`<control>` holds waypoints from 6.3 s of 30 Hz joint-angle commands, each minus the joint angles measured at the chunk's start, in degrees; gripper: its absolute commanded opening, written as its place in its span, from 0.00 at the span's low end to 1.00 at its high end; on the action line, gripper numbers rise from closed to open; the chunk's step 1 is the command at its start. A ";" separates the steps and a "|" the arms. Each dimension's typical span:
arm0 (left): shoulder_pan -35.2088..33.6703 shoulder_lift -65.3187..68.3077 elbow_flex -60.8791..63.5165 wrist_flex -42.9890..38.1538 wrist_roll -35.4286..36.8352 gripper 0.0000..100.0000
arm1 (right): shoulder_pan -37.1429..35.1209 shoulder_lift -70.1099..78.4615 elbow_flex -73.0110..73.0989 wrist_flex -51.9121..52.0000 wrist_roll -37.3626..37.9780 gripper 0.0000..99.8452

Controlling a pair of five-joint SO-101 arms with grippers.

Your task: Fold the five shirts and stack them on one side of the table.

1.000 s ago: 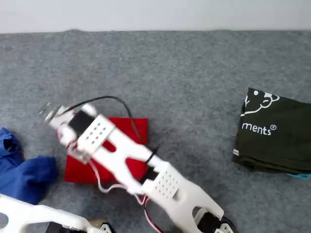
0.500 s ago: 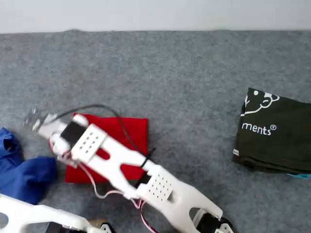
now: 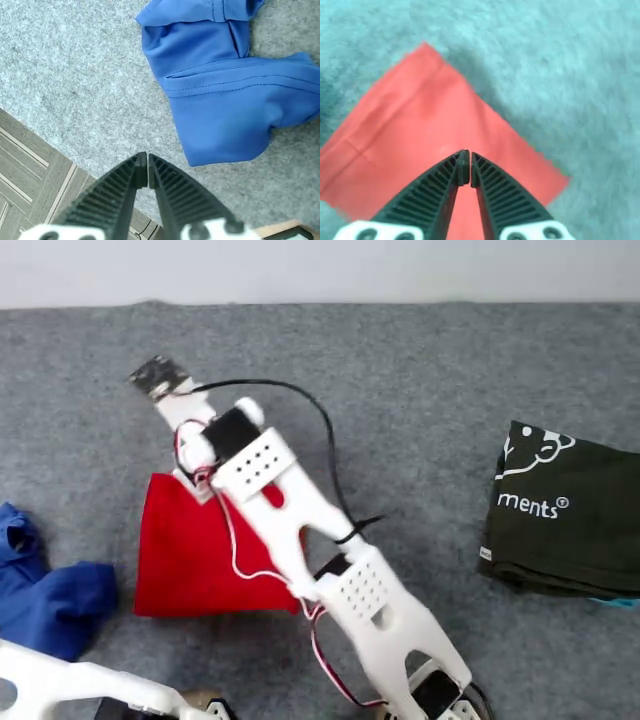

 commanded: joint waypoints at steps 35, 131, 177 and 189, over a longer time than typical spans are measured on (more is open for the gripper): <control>0.18 -1.76 1.63 0.09 0.00 0.02 | 2.15 0.75 37.89 -9.98 -26.11 0.14; 7.74 -1.67 1.89 0.18 -0.44 0.02 | 23.96 -32.40 55.03 -11.21 -36.40 0.45; 9.85 -1.67 1.54 0.18 -3.43 0.02 | 30.02 -25.19 53.36 -6.02 -15.47 0.01; 9.76 -1.67 1.45 0.09 -4.84 0.02 | 38.90 -52.18 54.33 2.24 9.85 0.01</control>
